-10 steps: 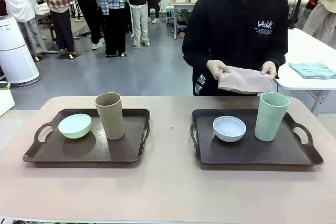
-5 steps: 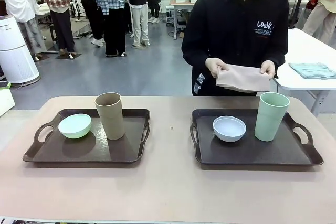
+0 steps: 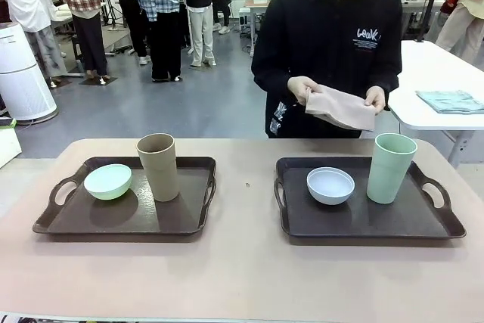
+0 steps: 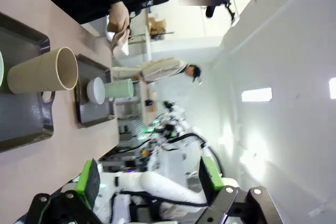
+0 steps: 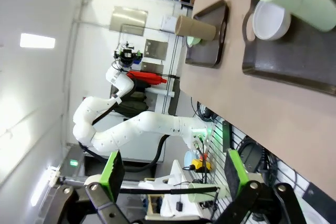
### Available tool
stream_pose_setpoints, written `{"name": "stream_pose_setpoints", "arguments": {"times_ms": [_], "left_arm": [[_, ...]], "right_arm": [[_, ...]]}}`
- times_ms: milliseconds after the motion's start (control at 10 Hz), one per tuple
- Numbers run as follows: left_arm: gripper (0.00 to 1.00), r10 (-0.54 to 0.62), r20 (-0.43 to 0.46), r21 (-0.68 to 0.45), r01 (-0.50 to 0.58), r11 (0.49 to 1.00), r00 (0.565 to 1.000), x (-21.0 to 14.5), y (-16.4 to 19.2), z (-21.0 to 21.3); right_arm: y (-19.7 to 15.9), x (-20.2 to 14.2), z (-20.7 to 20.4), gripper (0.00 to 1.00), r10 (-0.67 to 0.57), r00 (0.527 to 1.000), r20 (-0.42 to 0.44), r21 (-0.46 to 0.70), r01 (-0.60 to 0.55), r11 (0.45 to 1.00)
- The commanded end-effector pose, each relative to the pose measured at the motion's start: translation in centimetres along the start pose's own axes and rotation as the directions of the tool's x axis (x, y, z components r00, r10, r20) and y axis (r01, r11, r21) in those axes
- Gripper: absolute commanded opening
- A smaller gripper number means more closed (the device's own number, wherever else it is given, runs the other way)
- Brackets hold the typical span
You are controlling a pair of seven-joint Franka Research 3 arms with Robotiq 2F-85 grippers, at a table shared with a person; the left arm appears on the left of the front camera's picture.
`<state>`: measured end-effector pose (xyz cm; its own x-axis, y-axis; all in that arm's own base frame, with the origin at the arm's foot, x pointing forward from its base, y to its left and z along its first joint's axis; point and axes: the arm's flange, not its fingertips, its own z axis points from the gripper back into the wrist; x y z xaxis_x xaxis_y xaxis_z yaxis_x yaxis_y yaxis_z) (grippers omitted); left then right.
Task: Set up a tray with a mat and arrange the tableware.
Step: Pick up the Picnic Bowl and Reusable plastic cup from the Handle tray in front of the human's position and hold them in the air.
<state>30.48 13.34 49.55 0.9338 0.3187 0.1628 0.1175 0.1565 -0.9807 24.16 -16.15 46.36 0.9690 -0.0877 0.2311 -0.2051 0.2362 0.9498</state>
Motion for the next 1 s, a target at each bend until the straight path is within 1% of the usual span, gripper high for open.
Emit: {"name": "stream_pose_setpoints", "arguments": {"times_ms": [0,100,200,300,400,500,700,800,900], "left_arm": [[1.0,-0.302,-0.192,0.283,0.347,0.894,0.934,-2.8,-7.2,-2.8],[1.0,-0.343,-0.315,0.408,0.453,0.793,0.885,-3.8,-10.1,-6.1],[1.0,-0.364,-0.375,0.508,0.518,0.689,0.852,-4.0,-11.7,-9.3],[1.0,-0.349,-0.45,0.56,0.564,0.606,0.822,-4.0,-12.7,-12.8],[1.0,-0.359,-0.456,0.613,0.58,0.537,0.814,-3.9,-12.9,-16.4],[1.0,-0.313,-0.332,0.406,0.435,0.804,0.89,-5.4,-13.3,-10.4],[1.0,-0.313,-0.332,0.406,0.435,0.804,0.89,-5.4,-13.3,-10.4],[1.0,-0.346,-0.384,0.463,0.503,0.73,0.856,-5.7,-14.1,-13.8],[1.0,-0.39,-0.385,0.5,0.544,0.673,0.836,-5.8,-14.5,-13.3]], "right_arm": [[3.2,2.0,1.1,1.0,0.286,0.941,-0.183,0.17,-0.256,0.952],[4.2,2.7,0.6,1.0,0.459,0.805,-0.376,0.316,-0.354,0.88],[4.0,3.5,0.4,1.0,0.548,0.708,-0.445,0.43,-0.368,0.824],[3.3,4.3,0.4,1.0,0.612,0.654,-0.445,0.502,-0.384,0.775],[2.1,4.9,0.1,1.0,0.593,0.674,-0.44,0.482,-0.38,0.79],[5.6,3.0,-2.3,1.0,0.424,0.835,-0.351,0.258,-0.349,0.901],[5.6,3.0,-2.3,1.0,0.424,0.835,-0.351,0.258,-0.349,0.901],[3.7,4.0,-3.5,1.0,0.489,0.774,-0.403,0.326,-0.378,0.866],[3.3,5.5,-3.1,1.0,0.496,0.837,-0.232,0.075,-0.493,0.867]]}}
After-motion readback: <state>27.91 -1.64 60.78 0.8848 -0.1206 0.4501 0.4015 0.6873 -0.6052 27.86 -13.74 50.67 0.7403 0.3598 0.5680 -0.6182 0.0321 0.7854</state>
